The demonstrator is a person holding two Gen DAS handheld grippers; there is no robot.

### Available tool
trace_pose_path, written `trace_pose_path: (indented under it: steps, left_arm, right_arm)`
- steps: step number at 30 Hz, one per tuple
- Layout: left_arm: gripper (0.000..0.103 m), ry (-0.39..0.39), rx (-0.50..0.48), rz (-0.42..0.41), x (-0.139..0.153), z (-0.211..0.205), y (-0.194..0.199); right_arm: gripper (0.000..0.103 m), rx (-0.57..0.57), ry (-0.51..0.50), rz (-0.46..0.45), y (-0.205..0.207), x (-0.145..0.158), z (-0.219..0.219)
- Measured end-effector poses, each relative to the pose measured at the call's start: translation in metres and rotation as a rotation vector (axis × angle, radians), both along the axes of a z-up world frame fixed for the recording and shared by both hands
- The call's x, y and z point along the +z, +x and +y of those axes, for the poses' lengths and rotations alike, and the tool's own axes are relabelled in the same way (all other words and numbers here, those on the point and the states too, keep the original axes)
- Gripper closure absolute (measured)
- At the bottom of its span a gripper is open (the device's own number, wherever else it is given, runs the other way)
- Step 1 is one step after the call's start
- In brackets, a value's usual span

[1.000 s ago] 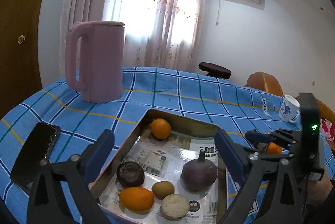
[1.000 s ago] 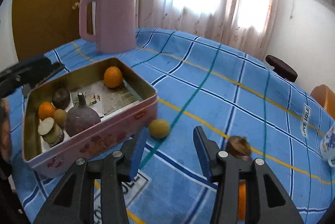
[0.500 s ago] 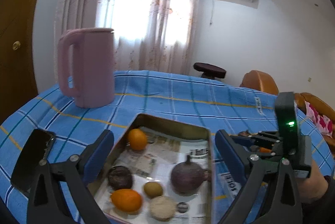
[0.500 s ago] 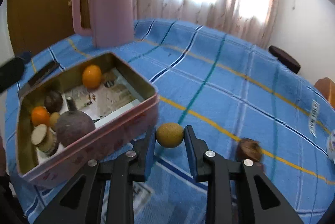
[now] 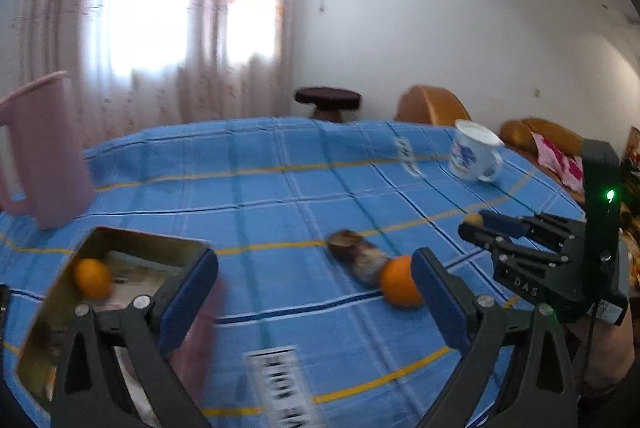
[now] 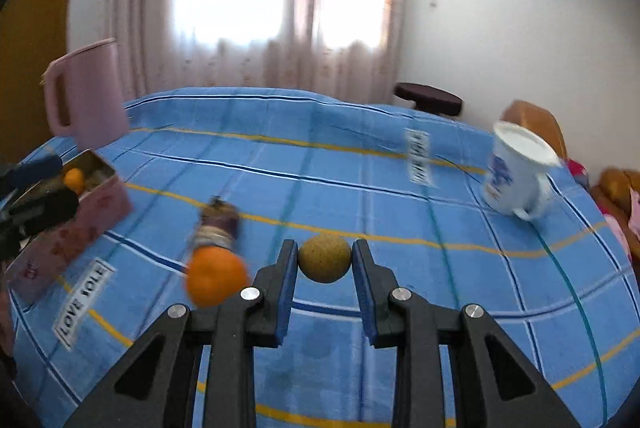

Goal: Organize fruits

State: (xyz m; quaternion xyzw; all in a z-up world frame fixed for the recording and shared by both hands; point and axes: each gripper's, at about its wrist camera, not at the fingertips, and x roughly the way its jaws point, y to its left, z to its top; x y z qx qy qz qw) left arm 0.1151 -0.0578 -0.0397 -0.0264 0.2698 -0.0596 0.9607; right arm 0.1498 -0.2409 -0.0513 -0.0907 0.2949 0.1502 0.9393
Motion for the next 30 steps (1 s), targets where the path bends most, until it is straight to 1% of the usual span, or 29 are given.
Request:
trace_pose_path:
  steps: [2, 5, 7, 9, 11, 12, 13, 15, 17, 19, 20, 21, 23, 30]
  left_arm:
    - [0.004, 0.009, -0.024, 0.026, -0.006, -0.016, 0.008]
    - [0.006, 0.018, -0.060, 0.093, -0.020, -0.040, 0.021]
    - [0.007, 0.027, -0.080, 0.120, -0.024, -0.051, 0.025]
    - [0.017, 0.045, -0.095, 0.149, -0.029, -0.061, 0.029]
    - [0.017, 0.042, -0.110, 0.174, -0.031, -0.067, 0.032]
    - [0.020, 0.050, -0.109, 0.186, -0.033, -0.070, 0.034]
    - [0.022, 0.056, -0.112, 0.196, -0.035, -0.073, 0.036]
    - [0.033, 0.057, -0.117, 0.229, -0.041, -0.076, 0.040]
    - [0.036, 0.058, -0.123, 0.263, -0.045, -0.080, 0.046]
    - [0.037, 0.063, -0.121, 0.273, -0.046, -0.081, 0.049]
    - [0.046, 0.061, -0.119, 0.278, -0.047, -0.081, 0.050]
    - [0.052, 0.052, -0.130, 0.288, -0.048, -0.080, 0.052]
    - [0.053, 0.047, -0.140, 0.288, -0.049, -0.081, 0.053]
    - [0.053, 0.031, -0.136, 0.209, -0.038, -0.077, 0.042]
  right_arm:
    - [0.074, -0.017, 0.016, 0.005, 0.001, -0.001, -0.012]
    - [0.074, -0.038, -0.009, -0.008, 0.001, 0.000, -0.020]
    - [0.074, -0.040, 0.014, -0.001, 0.002, -0.001, -0.026]
    - [0.074, -0.041, 0.025, 0.002, 0.005, -0.001, -0.028]
    - [0.074, -0.033, 0.033, 0.006, 0.006, -0.003, -0.027]
    - [0.074, -0.033, 0.033, 0.005, 0.006, -0.003, -0.027]
    - [0.074, -0.029, 0.033, 0.003, 0.006, -0.002, -0.027]
    - [0.074, -0.025, 0.036, 0.001, 0.005, -0.003, -0.027]
    - [0.074, -0.025, 0.041, 0.005, 0.006, -0.003, -0.028]
    - [0.074, -0.022, 0.041, 0.009, 0.006, -0.003, -0.027]
    - [0.074, -0.021, 0.041, 0.007, 0.006, -0.003, -0.027]
    - [0.074, -0.019, 0.044, 0.005, 0.005, -0.003, -0.027]
    - [0.074, -0.018, 0.057, -0.002, 0.004, -0.002, -0.029]
    - [0.074, 0.006, 0.086, -0.046, -0.004, 0.003, -0.031]
